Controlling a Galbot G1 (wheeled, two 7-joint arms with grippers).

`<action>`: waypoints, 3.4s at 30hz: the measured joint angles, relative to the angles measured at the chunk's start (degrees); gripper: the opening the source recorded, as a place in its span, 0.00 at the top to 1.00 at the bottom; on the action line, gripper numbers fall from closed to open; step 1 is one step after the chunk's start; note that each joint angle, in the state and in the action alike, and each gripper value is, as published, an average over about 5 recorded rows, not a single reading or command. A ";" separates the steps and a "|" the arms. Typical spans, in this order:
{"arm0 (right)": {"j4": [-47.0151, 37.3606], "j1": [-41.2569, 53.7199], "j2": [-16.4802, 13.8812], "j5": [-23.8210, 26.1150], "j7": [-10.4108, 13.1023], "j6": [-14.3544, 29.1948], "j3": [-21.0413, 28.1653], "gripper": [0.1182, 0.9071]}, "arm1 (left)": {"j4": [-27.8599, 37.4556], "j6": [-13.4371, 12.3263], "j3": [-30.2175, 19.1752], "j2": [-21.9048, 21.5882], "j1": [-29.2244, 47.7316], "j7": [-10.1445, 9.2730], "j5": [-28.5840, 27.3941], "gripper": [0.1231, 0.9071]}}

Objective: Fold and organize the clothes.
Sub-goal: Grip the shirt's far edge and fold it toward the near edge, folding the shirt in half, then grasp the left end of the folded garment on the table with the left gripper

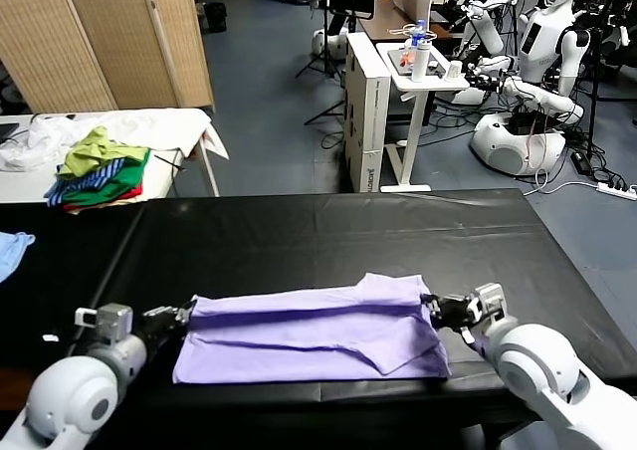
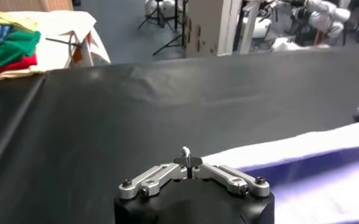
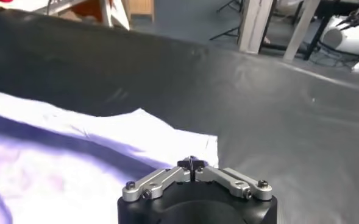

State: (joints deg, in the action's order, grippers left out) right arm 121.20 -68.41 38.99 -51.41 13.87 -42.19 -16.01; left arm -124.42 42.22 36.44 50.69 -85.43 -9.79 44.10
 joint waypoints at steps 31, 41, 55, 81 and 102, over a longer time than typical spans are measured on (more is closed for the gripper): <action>4.72 -5.25 0.39 -4.04 0.91 0.00 -7.18 0.01 | -2.40 -0.09 2.72 3.37 -4.75 -1.07 -1.91 0.15; -5.31 0.97 9.68 -1.83 2.08 3.86 -5.95 0.00 | 2.31 -5.04 1.12 7.05 0.85 -3.53 2.28 0.00; -13.46 4.58 16.10 0.97 1.05 4.83 -3.61 0.14 | 5.74 -5.93 -1.02 9.58 2.09 -3.32 2.23 0.00; -9.39 -0.32 20.39 6.95 0.63 6.16 -6.17 0.91 | 11.67 -8.33 -3.73 8.51 6.32 -0.26 -1.49 0.97; -0.15 -8.41 14.78 5.14 -3.00 6.07 -13.96 0.00 | 6.23 -11.04 2.43 13.72 -0.66 1.10 -2.94 0.01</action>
State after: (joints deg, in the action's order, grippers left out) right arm 121.04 -76.83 53.77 -46.27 10.87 -36.13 -29.97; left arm -118.19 31.18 38.87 64.42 -86.09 -8.69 41.15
